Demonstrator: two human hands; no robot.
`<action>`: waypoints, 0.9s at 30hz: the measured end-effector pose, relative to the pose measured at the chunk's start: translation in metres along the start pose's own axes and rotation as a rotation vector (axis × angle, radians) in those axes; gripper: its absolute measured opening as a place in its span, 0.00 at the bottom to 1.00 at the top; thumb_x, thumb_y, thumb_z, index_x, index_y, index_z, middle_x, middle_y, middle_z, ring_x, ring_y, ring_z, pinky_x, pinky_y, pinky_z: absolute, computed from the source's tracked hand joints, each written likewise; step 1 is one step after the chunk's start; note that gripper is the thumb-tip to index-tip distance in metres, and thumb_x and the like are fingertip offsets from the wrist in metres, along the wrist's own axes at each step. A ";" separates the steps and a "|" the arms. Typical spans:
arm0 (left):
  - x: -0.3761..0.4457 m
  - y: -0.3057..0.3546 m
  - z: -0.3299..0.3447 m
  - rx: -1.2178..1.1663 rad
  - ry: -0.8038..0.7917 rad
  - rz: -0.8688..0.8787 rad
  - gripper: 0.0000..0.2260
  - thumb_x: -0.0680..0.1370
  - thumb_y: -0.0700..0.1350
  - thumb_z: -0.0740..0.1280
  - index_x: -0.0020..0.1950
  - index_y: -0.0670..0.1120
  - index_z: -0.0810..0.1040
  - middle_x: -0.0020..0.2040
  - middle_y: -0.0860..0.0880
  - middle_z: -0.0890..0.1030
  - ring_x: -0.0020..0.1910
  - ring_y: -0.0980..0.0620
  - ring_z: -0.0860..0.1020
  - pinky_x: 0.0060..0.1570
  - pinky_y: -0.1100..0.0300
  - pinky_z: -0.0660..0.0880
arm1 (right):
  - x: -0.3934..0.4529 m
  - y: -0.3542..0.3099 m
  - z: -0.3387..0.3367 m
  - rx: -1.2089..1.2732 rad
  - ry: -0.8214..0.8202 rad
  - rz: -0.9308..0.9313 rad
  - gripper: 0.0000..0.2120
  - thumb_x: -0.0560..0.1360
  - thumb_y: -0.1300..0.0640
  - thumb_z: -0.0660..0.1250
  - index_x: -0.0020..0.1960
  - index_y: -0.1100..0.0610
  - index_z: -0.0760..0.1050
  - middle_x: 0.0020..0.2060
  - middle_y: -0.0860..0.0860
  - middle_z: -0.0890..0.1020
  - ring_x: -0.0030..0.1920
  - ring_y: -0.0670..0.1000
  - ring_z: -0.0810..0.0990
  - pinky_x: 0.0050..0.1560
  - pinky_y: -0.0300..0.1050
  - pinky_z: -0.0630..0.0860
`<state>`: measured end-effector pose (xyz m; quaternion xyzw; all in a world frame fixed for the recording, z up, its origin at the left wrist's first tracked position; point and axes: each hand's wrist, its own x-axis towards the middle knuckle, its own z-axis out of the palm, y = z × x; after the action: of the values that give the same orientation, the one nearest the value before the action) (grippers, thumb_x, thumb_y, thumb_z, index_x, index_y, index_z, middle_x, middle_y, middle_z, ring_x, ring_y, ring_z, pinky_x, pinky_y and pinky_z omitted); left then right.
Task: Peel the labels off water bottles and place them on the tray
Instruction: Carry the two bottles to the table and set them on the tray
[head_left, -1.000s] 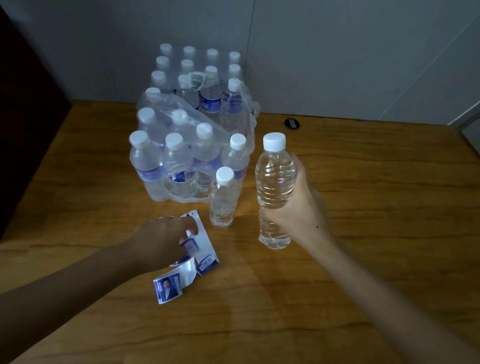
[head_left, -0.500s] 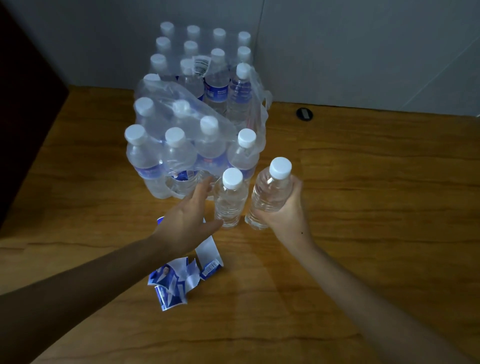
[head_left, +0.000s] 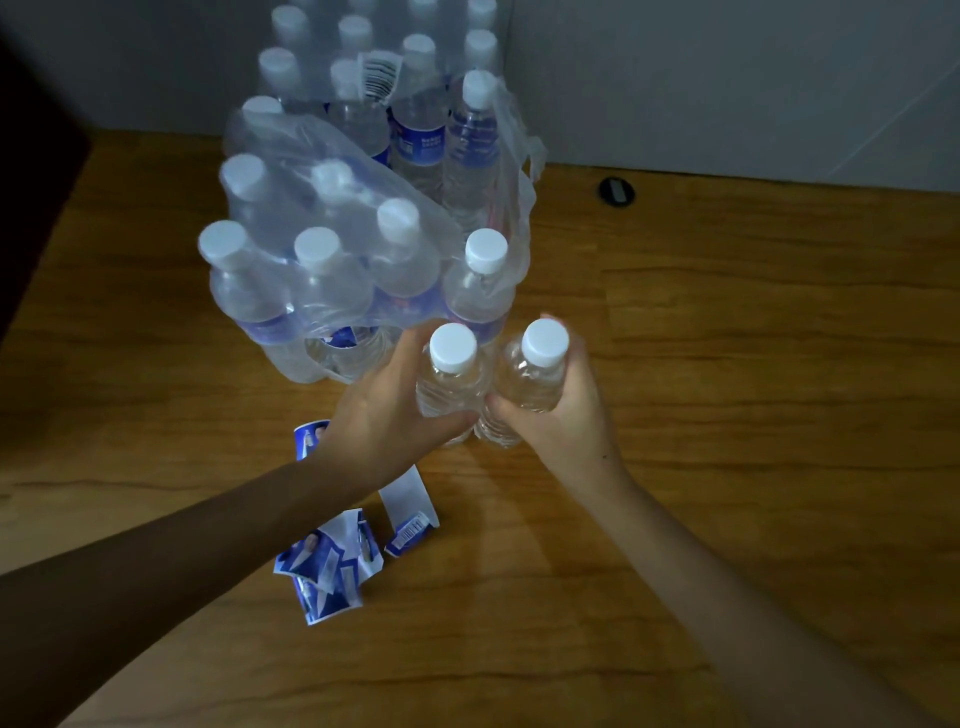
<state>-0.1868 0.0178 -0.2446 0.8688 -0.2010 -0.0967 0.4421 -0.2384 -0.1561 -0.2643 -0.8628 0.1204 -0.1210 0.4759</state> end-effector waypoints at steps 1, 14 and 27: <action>0.000 0.002 0.000 0.015 0.008 0.001 0.35 0.67 0.52 0.77 0.70 0.52 0.64 0.61 0.57 0.73 0.58 0.57 0.72 0.52 0.58 0.71 | -0.001 -0.002 -0.002 -0.040 -0.001 -0.035 0.35 0.62 0.46 0.77 0.64 0.43 0.63 0.57 0.45 0.78 0.56 0.42 0.77 0.48 0.26 0.71; 0.002 0.054 -0.030 0.113 -0.009 -0.047 0.25 0.69 0.52 0.75 0.63 0.48 0.71 0.54 0.49 0.80 0.52 0.49 0.79 0.48 0.55 0.75 | 0.009 -0.052 -0.038 -0.176 -0.075 -0.032 0.29 0.59 0.44 0.79 0.54 0.39 0.66 0.42 0.38 0.80 0.44 0.41 0.80 0.40 0.38 0.79; -0.044 0.339 -0.255 0.051 -0.040 -0.153 0.25 0.67 0.53 0.74 0.61 0.53 0.68 0.52 0.52 0.81 0.48 0.52 0.78 0.43 0.56 0.74 | 0.007 -0.381 -0.218 -0.166 -0.247 0.039 0.31 0.61 0.48 0.78 0.53 0.34 0.61 0.43 0.39 0.77 0.44 0.41 0.79 0.40 0.39 0.77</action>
<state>-0.2273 0.0437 0.1786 0.8905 -0.1453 -0.1423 0.4070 -0.2676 -0.1339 0.1734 -0.9049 0.0872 0.0054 0.4165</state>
